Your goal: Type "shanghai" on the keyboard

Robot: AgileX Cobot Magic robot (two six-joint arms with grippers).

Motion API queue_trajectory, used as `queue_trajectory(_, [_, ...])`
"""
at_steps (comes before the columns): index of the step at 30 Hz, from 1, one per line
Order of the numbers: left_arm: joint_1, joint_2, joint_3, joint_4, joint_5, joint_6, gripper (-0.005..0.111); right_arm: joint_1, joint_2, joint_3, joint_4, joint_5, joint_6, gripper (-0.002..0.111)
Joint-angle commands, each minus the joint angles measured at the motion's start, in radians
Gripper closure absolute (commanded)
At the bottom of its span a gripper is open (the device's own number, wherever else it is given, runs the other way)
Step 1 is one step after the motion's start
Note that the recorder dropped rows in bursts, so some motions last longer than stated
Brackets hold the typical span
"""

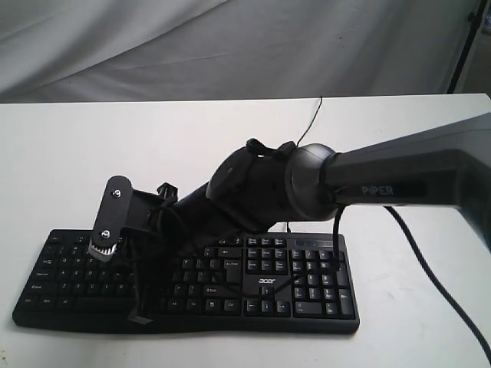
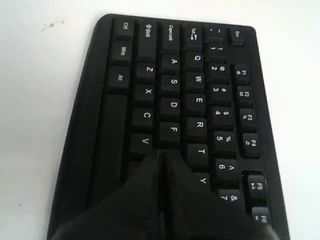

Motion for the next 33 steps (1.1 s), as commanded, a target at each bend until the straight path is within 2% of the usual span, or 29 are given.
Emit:
queue_trajectory(1, [-0.004, 0.003, 0.001, -0.004, -0.003, -0.001, 0.106, 0.023, 0.002, -0.046, -0.023, -0.021, 0.038, 0.108])
queue_trajectory(7, [-0.004, 0.003, 0.001, -0.004, -0.003, -0.001, 0.106, 0.036, 0.051, -0.135, -0.208, -0.016, 0.239, 0.108])
queue_trajectory(33, [-0.004, 0.003, 0.001, -0.004, -0.003, -0.001, 0.106, 0.036, 0.107, -0.140, -0.207, -0.058, 0.242, 0.108])
